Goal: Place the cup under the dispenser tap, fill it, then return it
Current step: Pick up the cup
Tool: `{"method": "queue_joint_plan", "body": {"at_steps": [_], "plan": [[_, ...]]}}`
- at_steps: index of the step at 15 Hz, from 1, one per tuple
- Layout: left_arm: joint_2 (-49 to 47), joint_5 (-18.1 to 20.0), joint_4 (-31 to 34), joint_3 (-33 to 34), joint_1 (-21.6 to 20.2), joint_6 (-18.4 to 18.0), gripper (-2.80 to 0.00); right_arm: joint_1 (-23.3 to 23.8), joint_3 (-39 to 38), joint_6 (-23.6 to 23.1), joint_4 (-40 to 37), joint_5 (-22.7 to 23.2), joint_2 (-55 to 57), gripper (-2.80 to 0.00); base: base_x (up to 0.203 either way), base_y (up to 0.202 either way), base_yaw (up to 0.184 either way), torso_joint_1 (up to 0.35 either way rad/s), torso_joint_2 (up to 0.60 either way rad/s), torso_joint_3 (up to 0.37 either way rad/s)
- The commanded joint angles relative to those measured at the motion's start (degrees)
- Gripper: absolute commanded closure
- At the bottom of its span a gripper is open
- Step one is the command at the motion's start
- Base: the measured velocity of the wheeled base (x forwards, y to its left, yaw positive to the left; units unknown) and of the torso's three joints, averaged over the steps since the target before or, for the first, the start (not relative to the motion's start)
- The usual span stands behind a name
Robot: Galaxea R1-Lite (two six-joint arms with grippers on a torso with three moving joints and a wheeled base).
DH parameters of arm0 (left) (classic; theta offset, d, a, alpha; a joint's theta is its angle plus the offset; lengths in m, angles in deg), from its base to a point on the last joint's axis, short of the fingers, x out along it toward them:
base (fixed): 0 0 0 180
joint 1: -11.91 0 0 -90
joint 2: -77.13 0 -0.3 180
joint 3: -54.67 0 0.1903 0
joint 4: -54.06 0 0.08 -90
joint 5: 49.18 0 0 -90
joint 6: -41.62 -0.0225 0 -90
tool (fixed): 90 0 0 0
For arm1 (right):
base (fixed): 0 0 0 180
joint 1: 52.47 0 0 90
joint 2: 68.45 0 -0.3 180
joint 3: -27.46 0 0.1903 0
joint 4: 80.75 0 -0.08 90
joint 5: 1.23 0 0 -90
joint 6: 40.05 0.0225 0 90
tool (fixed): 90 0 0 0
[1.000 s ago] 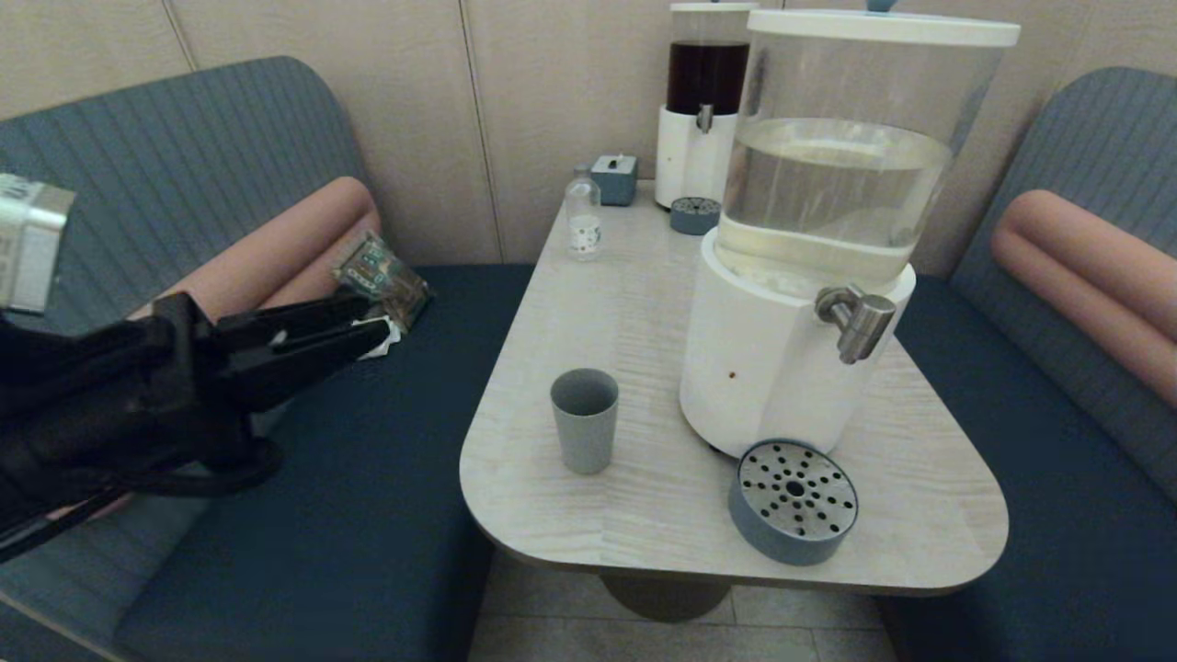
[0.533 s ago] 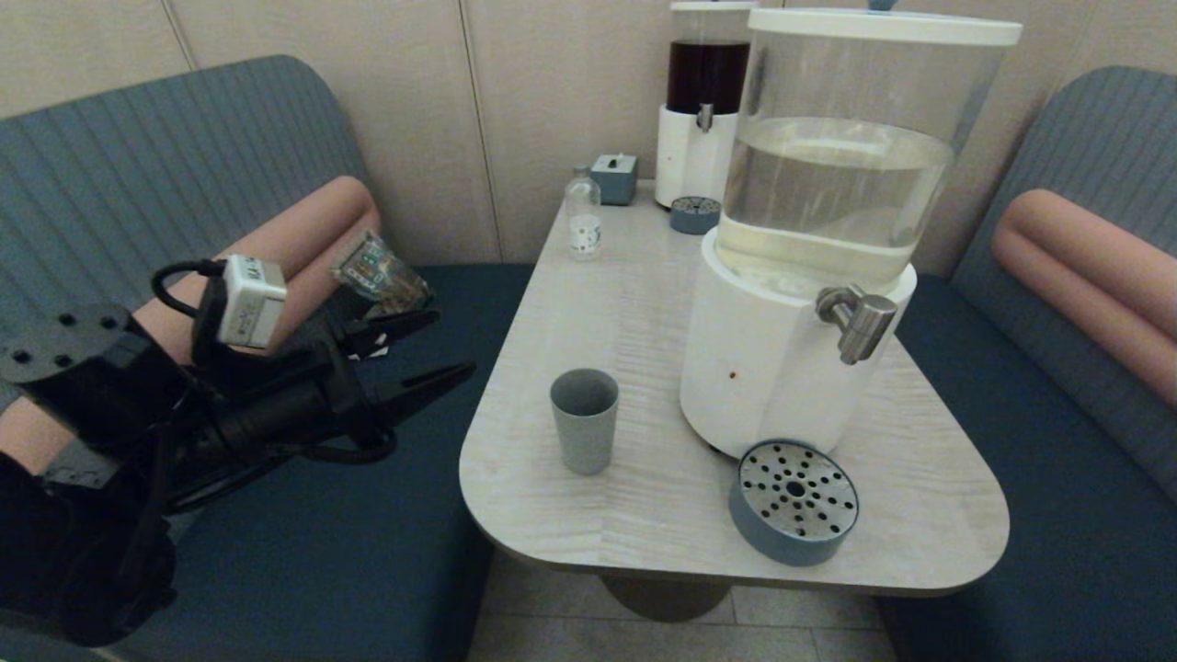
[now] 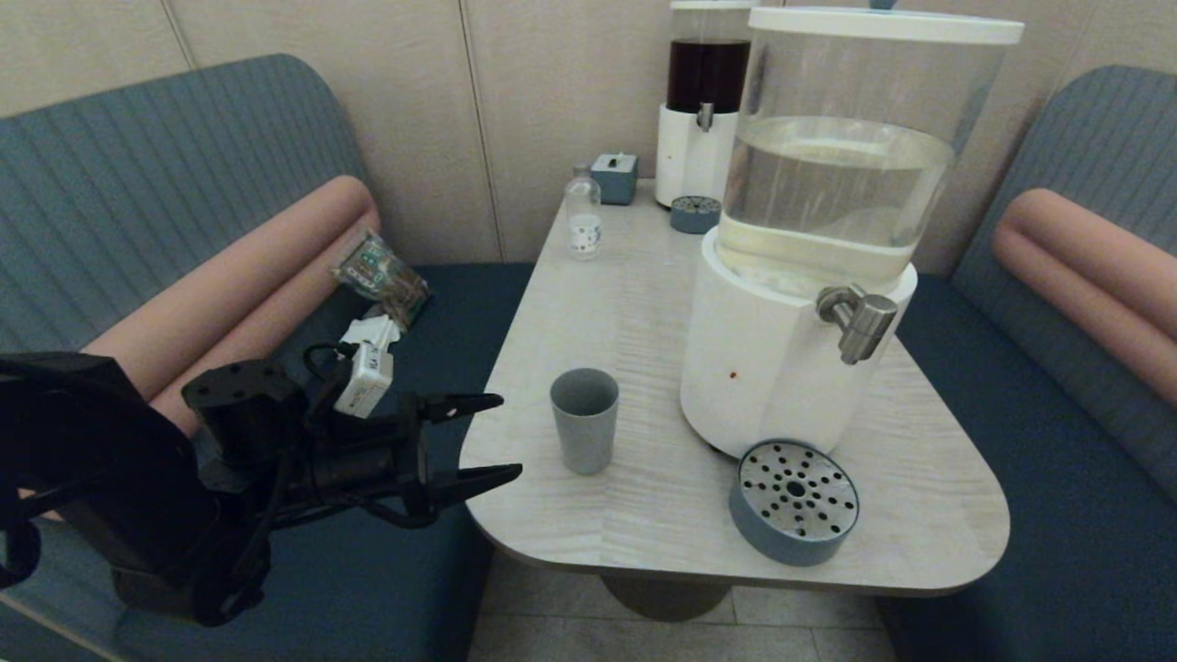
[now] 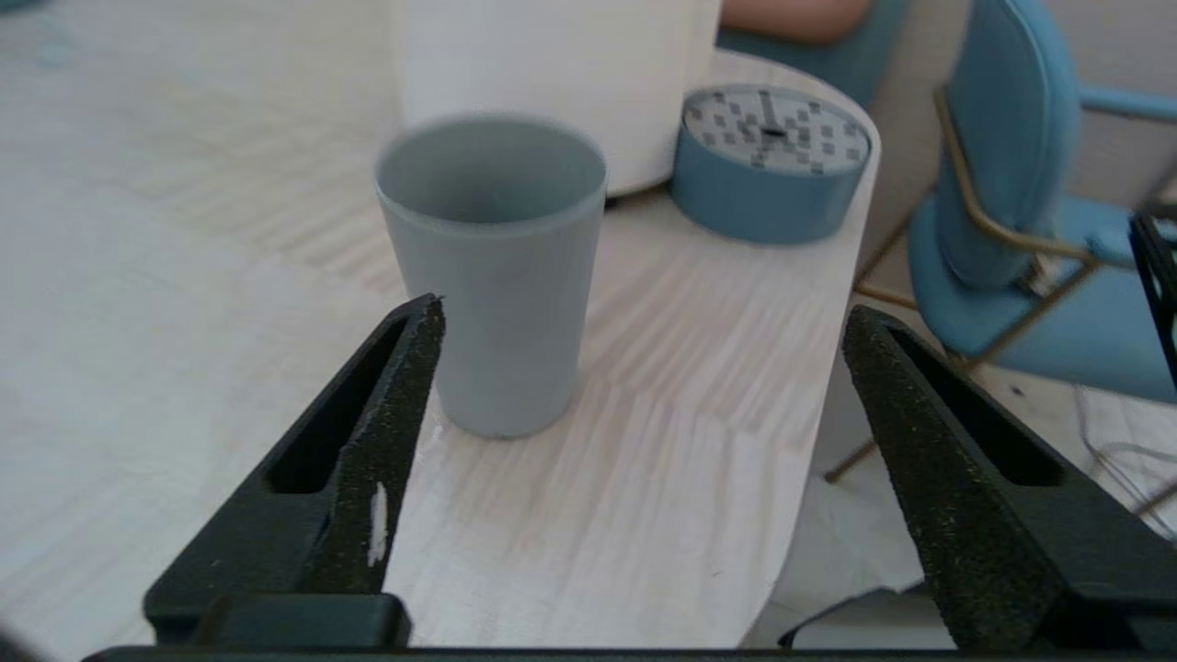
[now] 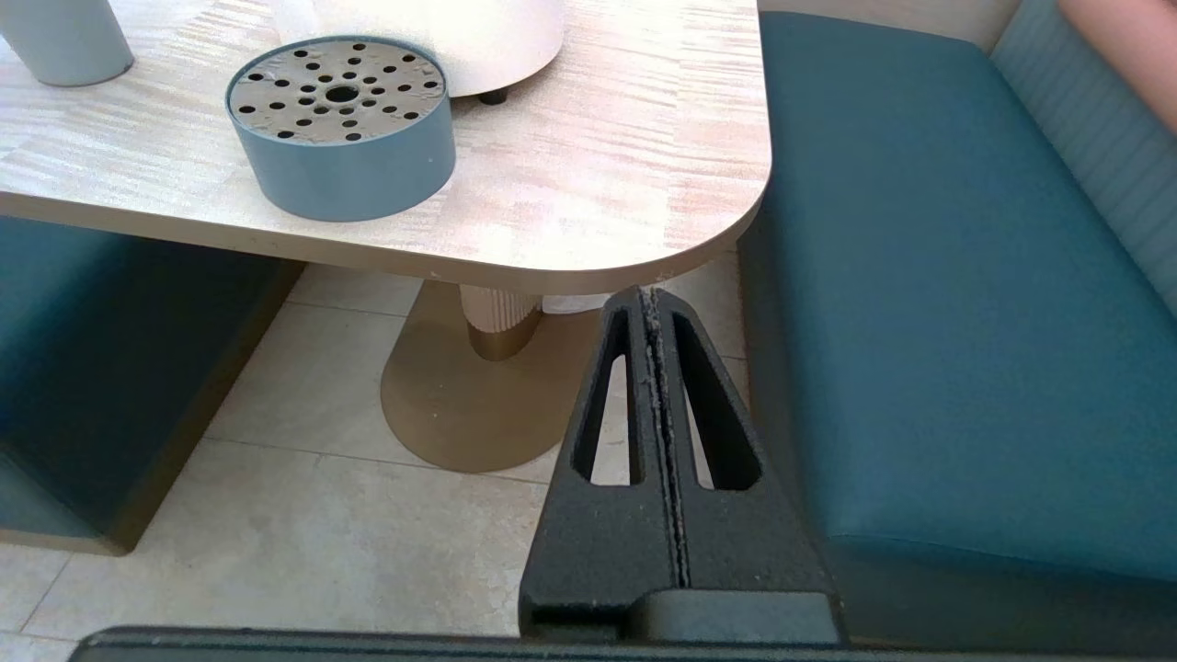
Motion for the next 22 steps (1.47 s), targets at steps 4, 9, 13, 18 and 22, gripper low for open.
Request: {"method": "queue_joint_plan", "body": {"at_steps": [4,9,13,18,22], "plan": [[-11.03,2.60,-0.48,-7.89,0.03,-1.07,-2.80,0.00,-0.01,-0.01,0.00,0.04,0.01,0.00,0.000,0.000,0.000,0.000,0.00,0.000],[-19.03,2.78,-0.48,-17.93,0.97,-0.59,-2.80,0.00,-0.01,-0.10,0.00,0.04,0.01,0.00,0.000,0.000,0.000,0.000,0.00,0.000],[-22.70,-0.41,-0.48,-24.13,4.69,0.42,-2.80,0.00,-0.01,-0.01,0.00,0.04,0.01,0.00,0.000,0.000,0.000,0.000,0.00,0.000],[-26.61,-6.67,-0.48,-33.74,7.83,3.03,-2.80,0.00,-0.01,-0.05,0.00,0.04,0.01,0.00,0.000,0.000,0.000,0.000,0.00,0.000],[-30.47,-10.29,-0.48,-39.53,8.10,4.99,0.00,0.00,-0.01,-0.01,0.00,0.04,0.01,0.00,0.000,0.000,0.000,0.000,0.00,0.000]]}}
